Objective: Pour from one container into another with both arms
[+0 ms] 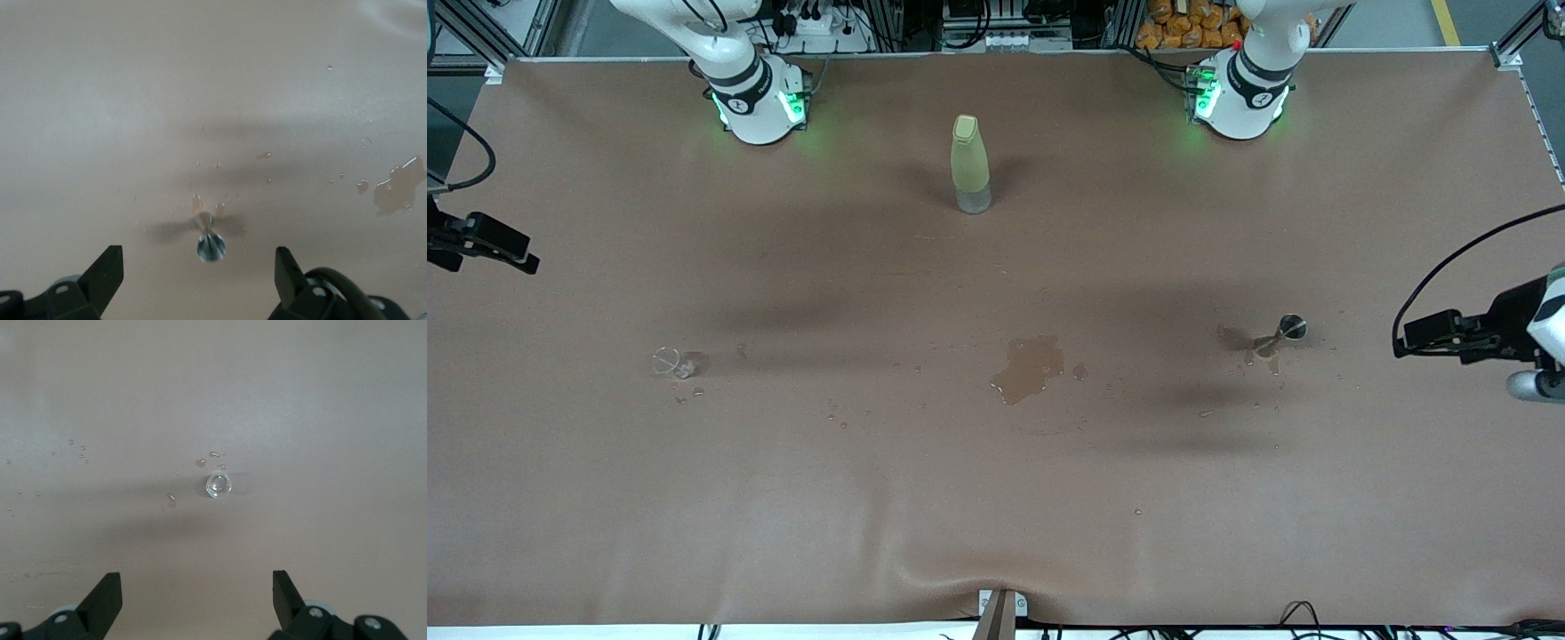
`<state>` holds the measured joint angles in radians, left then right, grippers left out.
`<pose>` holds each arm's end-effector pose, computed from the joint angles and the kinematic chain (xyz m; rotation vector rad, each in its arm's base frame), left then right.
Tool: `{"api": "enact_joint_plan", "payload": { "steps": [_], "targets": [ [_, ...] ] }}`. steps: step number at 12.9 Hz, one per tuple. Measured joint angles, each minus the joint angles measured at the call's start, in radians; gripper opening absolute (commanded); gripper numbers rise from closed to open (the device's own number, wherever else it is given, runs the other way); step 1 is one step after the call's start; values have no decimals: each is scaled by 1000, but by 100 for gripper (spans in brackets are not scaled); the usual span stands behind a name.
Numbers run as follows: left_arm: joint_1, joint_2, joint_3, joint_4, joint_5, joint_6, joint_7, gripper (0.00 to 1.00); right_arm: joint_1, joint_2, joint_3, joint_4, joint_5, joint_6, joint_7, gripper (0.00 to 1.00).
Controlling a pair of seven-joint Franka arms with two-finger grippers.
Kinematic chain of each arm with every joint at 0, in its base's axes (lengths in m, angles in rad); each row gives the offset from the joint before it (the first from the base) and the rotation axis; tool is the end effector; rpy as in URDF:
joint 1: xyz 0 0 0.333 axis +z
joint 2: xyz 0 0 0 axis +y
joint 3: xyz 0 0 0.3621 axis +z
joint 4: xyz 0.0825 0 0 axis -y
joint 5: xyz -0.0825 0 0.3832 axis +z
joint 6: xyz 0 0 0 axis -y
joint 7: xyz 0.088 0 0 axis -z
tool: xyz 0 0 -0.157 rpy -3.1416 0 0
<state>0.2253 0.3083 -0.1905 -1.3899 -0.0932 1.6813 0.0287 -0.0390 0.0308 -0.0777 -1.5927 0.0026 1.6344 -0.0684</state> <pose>0.6629 0.0267 0.5322 2.9909 0.0380 -0.0098 0.5666 -0.0654 0.5986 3.1398 -0.0760 0.0172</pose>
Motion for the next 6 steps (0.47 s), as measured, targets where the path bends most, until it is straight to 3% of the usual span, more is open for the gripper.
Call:
{"api": "enact_joint_plan", "payload": {
  "steps": [6],
  "targets": [
    [23, -39, 8, -6, 10, -33, -120, 100, 0, 0, 2, 0, -2, -2, 0, 100]
  ]
}}
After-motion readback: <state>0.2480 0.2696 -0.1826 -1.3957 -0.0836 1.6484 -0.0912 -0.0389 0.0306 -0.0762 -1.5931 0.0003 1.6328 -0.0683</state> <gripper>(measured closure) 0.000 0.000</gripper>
